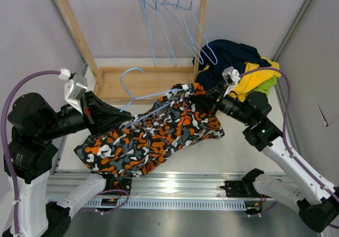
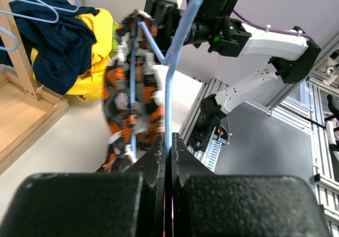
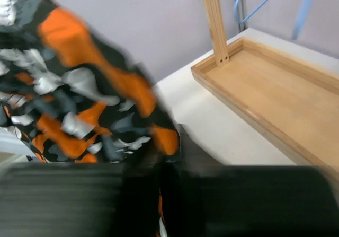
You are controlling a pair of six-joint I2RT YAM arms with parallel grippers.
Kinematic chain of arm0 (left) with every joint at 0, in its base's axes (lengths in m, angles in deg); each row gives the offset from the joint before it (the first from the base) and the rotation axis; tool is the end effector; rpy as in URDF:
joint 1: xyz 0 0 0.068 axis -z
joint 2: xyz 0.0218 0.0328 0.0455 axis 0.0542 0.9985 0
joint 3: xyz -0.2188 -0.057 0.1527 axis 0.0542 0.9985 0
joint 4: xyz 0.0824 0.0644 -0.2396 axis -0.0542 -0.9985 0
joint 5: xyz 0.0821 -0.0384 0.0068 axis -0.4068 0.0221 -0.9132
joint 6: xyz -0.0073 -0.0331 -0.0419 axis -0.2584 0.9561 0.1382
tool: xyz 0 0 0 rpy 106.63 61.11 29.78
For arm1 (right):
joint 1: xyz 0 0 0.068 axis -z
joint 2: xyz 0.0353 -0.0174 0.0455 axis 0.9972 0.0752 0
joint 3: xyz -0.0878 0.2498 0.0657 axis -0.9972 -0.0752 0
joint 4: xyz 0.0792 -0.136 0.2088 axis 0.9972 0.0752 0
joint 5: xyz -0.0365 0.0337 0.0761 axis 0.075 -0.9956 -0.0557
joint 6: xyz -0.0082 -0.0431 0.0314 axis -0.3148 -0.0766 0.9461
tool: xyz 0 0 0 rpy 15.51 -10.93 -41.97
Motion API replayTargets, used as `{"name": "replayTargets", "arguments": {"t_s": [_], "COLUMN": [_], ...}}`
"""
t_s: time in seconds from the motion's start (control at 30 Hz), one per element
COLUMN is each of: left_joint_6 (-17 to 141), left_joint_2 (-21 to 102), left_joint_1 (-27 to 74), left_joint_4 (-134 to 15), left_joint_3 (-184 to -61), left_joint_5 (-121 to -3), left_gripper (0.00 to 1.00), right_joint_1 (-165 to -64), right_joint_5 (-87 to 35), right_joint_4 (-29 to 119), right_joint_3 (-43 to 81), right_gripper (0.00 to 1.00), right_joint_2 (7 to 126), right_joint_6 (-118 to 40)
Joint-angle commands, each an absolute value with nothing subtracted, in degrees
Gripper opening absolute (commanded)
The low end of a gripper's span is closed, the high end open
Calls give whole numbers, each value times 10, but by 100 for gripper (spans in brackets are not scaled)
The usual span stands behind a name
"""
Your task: Remove the shorts from the hanger
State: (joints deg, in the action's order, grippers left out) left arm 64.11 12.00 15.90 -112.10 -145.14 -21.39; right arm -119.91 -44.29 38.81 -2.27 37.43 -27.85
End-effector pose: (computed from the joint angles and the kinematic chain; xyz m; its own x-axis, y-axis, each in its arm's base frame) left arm 0.0474 -0.0446 0.5238 -0.2637 -0.0716 -0.9619 0.8878 0.3720 -0.2711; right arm 0.1601 0.1275 0.4066 -0.1510 0.2321 -0.9609 -0.8562 0.4552 0.2444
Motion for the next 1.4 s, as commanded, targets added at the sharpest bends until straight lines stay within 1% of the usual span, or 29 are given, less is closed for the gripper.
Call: {"name": "replayTargets", "arguments": {"t_s": [0.0,0.03,0.13,0.23,0.3,0.33,0.37,0.5,0.63,0.7,0.73,0.77,0.8,0.83,0.87,0.9,0.93,0.97,1.0,1.07,1.1,1.13,1.17,1.2,1.23,1.27,1.3,1.33,1.37], "left_joint_6": [650,649,635,623,619,616,614,606,610,631,645,666,676,689,711,722,739,785,803,844,846,832,818,804,762,741,727,713,698], "left_joint_2": [117,116,112,106,105,105,106,108,113,119,122,124,127,123,117,111,92,83,78,90,99,118,125,129,135,139,142,145,135], "left_joint_1": [164,164,163,164,164,164,164,164,164,164,164,164,164,164,164,164,164,164,164,164,164,164,164,164,164,164,164,164,164], "left_joint_4": [-1082,-1086,-1101,-1113,-1117,-1120,-1123,-1128,-1114,-1092,-1055,-1033,-986,-956,-917,-828,-770,-709,-613,-554,-557,-602,-602,-679,-720,-768,-864,-899,-924], "left_joint_3": [-1453,-1452,-1441,-1423,-1419,-1415,-1415,-1416,-1414,-1413,-1411,-1410,-1403,-1394,-1381,-1332,-1302,-1275,-1215,-1196,-1207,-1226,-1237,-1258,-1269,-1281,-1316,-1320,-1308], "left_joint_5": [-204,-209,-224,-238,-242,-244,-245,-253,-265,-302,-330,-393,-433,-480,-518,-571,-594,-608,-623,-618,-606,-599,-599,-621,-639,-658,-682,-739,-756], "left_gripper": [0,0,0,0,0,0,0,0,0,0,0,0,0,0,0,0,0,0,0,0,0,0,0,0,0,0,0,0,0], "right_joint_1": [-1225,-1227,-1224,-1181,-1100,-1067,-1002,-892,-876,-890,-929,-959,-998,-1087,-1135,-1178,-1252,-1284,-1312,-1386,-1405,-1429,-1433,-1433,-1431,-1426,-1406,-1387,-1361], "right_joint_5": [-419,-413,-331,-301,-321,-354,-373,-440,-474,-483,-477,-463,-444,-389,-355,-328,-294,-282,-261,-235,-198,-186,-159,-129,-103,-80,-53,-53,-63], "right_joint_4": [323,317,337,372,380,378,373,335,305,274,266,269,278,290,308,312,310,299,301,311,322,349,363,380,396,421,429,435,444], "right_joint_3": [-6,-7,8,43,59,60,59,35,-23,-54,-73,-102,-116,-127,-144,-152,-162,-174,-175,-164,-154,-127,-126,-86,-59,-31,32,66,104], "right_gripper": [0,0,0,0,0,0,0,0,0,0,0,0,0,0,0,0,0,0,0,0,0,0,0,0,0,0,0,0,0], "right_joint_2": [401,402,390,378,370,368,367,360,351,340,333,315,304,295,277,272,268,266,269,274,274,271,271,269,270,274,281,307,325], "right_joint_6": [-275,-277,-300,-331,-315,-302,-271,-204,-161,-136,-124,-129,-140,-177,-192,-203,-209,-209,-210,-223,-234,-260,-276,-293,-310,-332,-375,-394,-410]}}
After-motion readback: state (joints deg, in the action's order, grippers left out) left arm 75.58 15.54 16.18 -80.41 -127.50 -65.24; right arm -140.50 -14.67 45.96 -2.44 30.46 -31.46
